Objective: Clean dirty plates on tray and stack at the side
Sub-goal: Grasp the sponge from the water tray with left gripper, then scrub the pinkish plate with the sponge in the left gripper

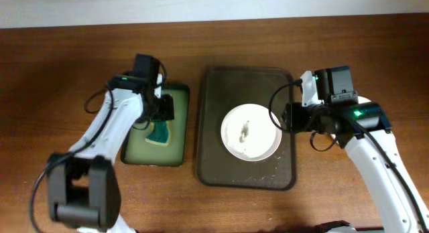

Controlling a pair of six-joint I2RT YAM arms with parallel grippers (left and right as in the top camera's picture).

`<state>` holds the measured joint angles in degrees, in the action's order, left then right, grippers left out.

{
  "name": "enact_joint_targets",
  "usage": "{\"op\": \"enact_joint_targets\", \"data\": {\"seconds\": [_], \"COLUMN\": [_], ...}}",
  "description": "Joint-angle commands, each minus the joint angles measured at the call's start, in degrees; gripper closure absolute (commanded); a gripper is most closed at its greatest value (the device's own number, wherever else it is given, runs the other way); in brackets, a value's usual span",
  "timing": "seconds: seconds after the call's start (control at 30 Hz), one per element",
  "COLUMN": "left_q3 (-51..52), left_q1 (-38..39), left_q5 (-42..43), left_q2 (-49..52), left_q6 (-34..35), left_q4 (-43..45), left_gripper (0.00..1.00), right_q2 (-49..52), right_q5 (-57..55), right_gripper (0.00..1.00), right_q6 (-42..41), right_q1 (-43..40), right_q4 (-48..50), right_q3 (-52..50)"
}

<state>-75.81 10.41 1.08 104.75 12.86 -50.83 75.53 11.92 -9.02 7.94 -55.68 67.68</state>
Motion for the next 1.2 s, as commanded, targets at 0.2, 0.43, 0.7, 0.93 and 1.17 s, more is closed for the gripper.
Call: {"op": "enact_joint_targets", "data": {"seconds": [0.2, 0.43, 0.7, 0.93, 1.17], "left_q3": [2.0, -14.0, -19.7, -19.6, -19.6], "left_q1": [0.0, 0.1, 7.3, 19.5, 27.1], "left_q5": [0.7, 2.1, 15.7, 15.7, 15.8], "left_q2": [11.5, 8.4, 5.0, 9.2, 20.4], "left_q6": [-0.8, -1.0, -1.9, 2.5, 14.9], "left_q4": [4.7, -11.6, -7.4, 0.4, 7.5], "left_gripper": [1.0, 1.0, 1.0, 1.0, 1.0], "right_q2": [7.7, 21.0, 31.8, 34.9, 34.9], "right_q5": [-0.2, -0.5, 5.4, 2.8, 2.6], "right_gripper": [0.54, 0.56, 0.73, 0.96, 0.96], "right_q6": [-2.0, -5.4, 4.7, 1.9, -0.7], "right_q1": [0.2, -2.6, -4.9, -5.0, -4.9], "right_q4": [-2.6, 2.0, 5.3, 8.2, 9.3], "right_q3": [-0.1, -0.1, -0.1, -0.3, -0.3]}}
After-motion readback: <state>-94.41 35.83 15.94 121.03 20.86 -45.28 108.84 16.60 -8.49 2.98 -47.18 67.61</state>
